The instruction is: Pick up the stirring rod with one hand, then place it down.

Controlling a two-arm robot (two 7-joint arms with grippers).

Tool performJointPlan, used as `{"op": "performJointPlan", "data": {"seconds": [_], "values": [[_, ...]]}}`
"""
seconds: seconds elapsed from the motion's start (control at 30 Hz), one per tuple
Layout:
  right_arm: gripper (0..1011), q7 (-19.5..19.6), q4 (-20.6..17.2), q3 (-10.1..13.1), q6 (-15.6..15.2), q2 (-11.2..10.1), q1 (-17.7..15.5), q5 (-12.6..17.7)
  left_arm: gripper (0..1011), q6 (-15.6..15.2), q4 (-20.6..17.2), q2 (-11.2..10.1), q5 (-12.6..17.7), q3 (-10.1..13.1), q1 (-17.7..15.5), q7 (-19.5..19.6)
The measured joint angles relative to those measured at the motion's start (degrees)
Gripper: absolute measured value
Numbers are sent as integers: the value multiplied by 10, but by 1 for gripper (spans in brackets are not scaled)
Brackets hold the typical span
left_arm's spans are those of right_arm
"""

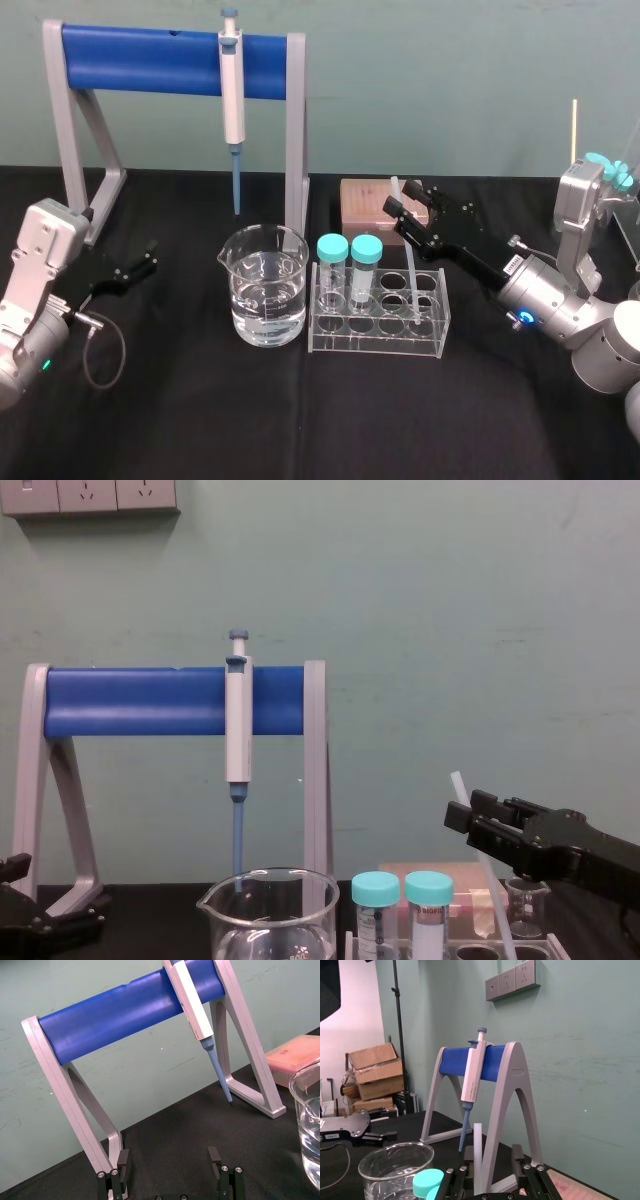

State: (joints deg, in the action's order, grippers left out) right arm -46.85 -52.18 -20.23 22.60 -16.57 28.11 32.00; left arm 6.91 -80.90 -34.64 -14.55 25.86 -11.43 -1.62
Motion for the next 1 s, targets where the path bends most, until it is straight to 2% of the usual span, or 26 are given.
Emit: {"op": "performJointPlan", "data": {"seconds": [0.03, 0.47, 0.5, 0.63, 0.83, 1.0], "values": [[488, 0, 0, 0, 0, 0, 0, 0, 1000, 0, 0, 0, 0, 0, 0, 0], [862, -1, 0, 0, 0, 0, 0, 0, 1000, 0, 0, 0, 0, 0, 0, 0], [913, -1, 0, 0, 0, 0, 0, 0, 1000, 0, 0, 0, 0, 0, 0, 0], [999, -1, 0, 0, 0, 0, 0, 0, 1000, 0, 0, 0, 0, 0, 0, 0], [1000, -1, 0, 0, 0, 0, 0, 0, 1000, 0, 0, 0, 0, 0, 0, 0], [1000, 35, -25, 2, 7, -3, -13, -20, 1000, 0, 0, 0, 0, 0, 0, 0]]}}
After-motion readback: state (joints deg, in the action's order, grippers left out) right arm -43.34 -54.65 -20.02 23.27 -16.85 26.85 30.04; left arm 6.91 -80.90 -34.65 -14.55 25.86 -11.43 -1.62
